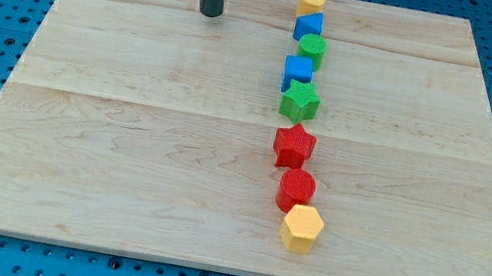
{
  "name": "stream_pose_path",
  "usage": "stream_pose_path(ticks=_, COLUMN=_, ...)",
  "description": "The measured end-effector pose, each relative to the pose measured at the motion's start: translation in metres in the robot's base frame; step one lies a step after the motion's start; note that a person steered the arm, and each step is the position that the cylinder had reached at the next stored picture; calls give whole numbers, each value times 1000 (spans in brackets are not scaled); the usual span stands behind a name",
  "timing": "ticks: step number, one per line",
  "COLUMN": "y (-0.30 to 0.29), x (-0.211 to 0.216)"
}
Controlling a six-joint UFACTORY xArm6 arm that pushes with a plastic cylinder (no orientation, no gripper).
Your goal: Nudge the yellow heart right a bit
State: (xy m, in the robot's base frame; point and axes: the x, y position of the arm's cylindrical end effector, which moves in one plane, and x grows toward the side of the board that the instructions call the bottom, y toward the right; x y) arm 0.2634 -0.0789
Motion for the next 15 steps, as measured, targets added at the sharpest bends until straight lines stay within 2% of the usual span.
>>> stream_pose_path(ticks=6, y=0, x=-6)
stream_pose_path(ticks=7, y=4, x=5)
stream_pose_path(ticks=8, y=13, x=81)
stream_pose_path(ticks=9, y=-3, x=134)
stream_pose_path(ticks=11, y=-5, x=-6)
stream_pose_path(ticks=12, y=40, x=-51)
stream_pose_path(ticks=13, y=97, x=-70)
stream_pose_path(ticks=14, y=139, x=-70)
stream_pose_path(ticks=15, y=194, x=-32)
